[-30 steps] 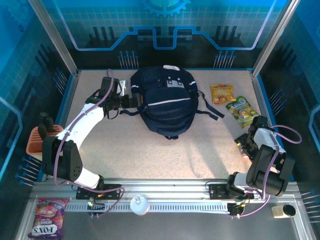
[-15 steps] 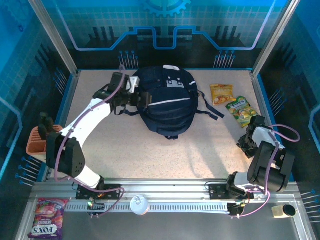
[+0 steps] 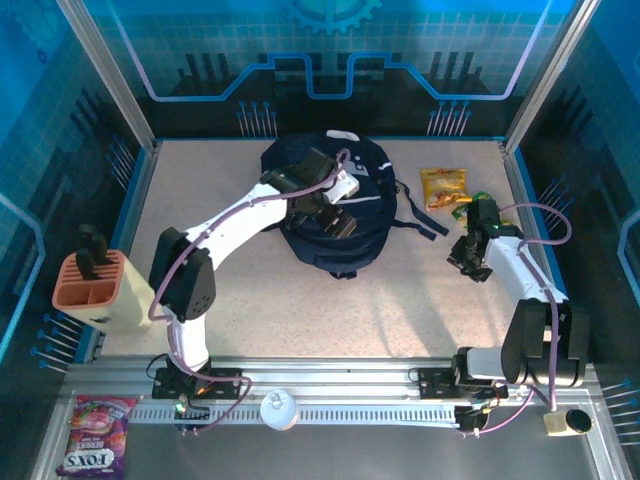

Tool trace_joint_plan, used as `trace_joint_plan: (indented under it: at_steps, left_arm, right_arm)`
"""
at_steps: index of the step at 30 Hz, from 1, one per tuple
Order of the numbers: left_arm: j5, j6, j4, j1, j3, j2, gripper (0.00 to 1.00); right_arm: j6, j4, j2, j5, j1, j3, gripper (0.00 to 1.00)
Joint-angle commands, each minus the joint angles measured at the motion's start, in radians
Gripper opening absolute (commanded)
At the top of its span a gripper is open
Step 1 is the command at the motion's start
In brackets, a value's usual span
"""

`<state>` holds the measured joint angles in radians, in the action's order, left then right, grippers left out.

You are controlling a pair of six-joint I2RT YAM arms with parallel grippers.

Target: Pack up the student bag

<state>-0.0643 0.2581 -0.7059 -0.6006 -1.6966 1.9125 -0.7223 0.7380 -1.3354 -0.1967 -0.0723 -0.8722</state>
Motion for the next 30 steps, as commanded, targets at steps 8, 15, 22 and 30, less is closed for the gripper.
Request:
trace_joint_plan:
  at_steps: [8, 15, 22, 30]
  left_arm:
    - [0.19, 0.242, -0.191, -0.025, -0.264, 0.224, 0.7]
    - [0.216, 0.252, -0.25, -0.007, -0.394, 0.286, 0.39]
    - [0.057, 0.149, -0.323, 0.047, -0.551, 0.315, 0.12]
    - [-0.138, -0.043, -0.227, 0.087, -0.592, 0.269, 0.02]
  right_arm:
    - [-0.014, -0.009, -0.021, 0.078, 0.081, -0.067, 0.41]
    - [-0.011, -0.01, -0.008, 0.086, 0.092, -0.091, 0.42]
    - [0.006, -0.071, 0.008, 0.177, 0.124, -0.106, 0.42]
    - [-0.054, -0.352, 0.001, 0.438, 0.242, -0.121, 0.43]
